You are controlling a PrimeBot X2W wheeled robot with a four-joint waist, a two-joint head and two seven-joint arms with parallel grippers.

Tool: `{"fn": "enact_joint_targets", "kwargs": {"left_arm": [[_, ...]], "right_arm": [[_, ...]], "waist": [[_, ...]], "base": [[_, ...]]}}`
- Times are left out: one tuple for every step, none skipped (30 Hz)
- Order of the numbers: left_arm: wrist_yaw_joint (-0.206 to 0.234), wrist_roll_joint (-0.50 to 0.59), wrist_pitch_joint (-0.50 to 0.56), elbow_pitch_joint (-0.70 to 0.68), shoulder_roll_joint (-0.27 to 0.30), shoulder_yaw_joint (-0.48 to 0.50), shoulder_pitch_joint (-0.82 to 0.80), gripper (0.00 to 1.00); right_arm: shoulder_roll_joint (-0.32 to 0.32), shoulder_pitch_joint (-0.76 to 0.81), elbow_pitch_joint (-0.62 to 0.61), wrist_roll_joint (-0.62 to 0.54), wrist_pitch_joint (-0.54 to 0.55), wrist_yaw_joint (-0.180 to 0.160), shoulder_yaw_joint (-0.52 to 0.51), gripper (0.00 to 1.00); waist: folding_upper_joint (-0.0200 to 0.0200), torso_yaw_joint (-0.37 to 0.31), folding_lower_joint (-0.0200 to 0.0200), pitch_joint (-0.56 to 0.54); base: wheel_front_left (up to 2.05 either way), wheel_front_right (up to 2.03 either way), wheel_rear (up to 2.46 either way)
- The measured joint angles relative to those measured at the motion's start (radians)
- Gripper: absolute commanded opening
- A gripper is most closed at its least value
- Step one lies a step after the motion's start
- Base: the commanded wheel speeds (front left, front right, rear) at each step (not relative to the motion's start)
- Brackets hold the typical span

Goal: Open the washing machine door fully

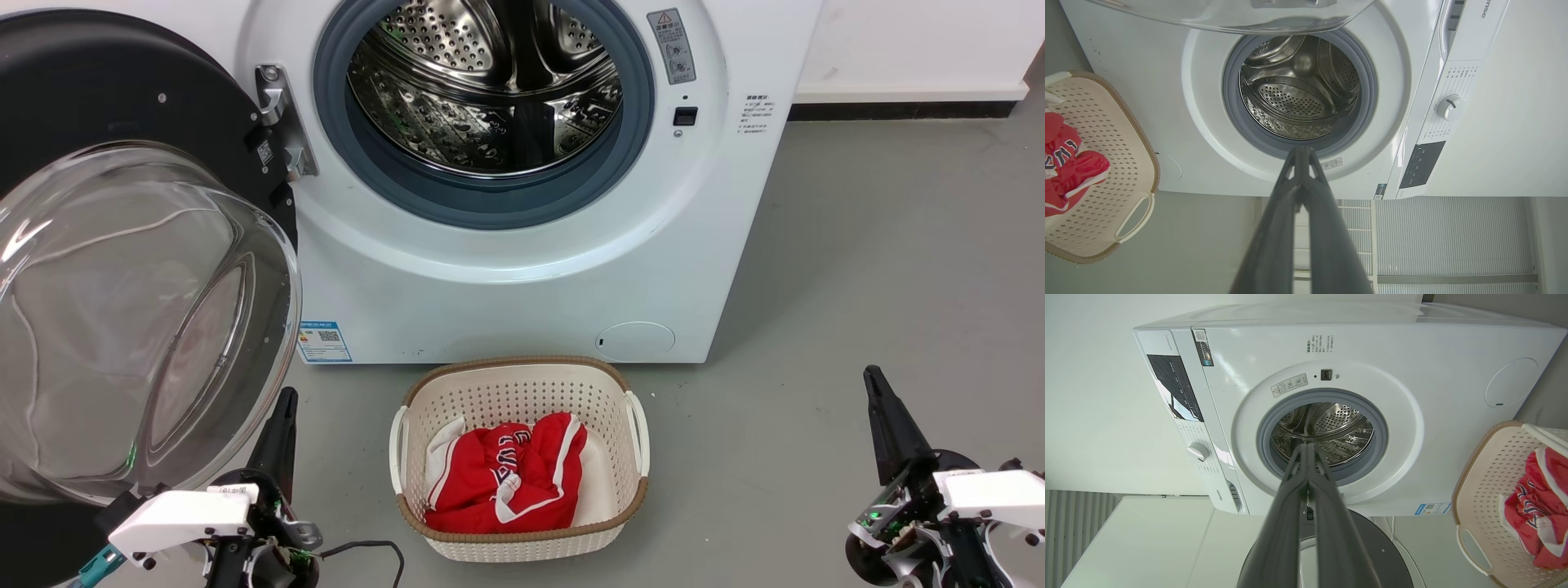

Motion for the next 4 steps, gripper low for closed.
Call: {"fn": "enact_joint_targets", "kwargs": {"left_arm": [[0.0,0.0,0.0,0.0,0.0,0.0,0.0,0.0],[0.0,0.0,0.0,0.0,0.0,0.0,0.0,0.0],[0.0,0.0,0.0,0.0,0.0,0.0,0.0,0.0],[0.0,0.0,0.0,0.0,0.0,0.0,0.0,0.0]], "right_arm": [[0.0,0.0,0.0,0.0,0.0,0.0,0.0,0.0],[0.001,0.0,0.0,-0.001,0.0,0.0,0.0,0.0],[0.001,0.0,0.0,-0.001,0.0,0.0,-0.001,0.0],[0.002,0.0,0.0,-0.001,0.0,0.0,-0.001,0.0]], "waist": [[0.0,0.0,0.0,0.0],[0.0,0.0,0.0,0.0],[0.0,0.0,0.0,0.0],[0.0,0.0,0.0,0.0]], "base": [[0.0,0.0,0.0],[0.0,0.0,0.0],[0.0,0.0,0.0],[0.0,0.0,0.0]]}}
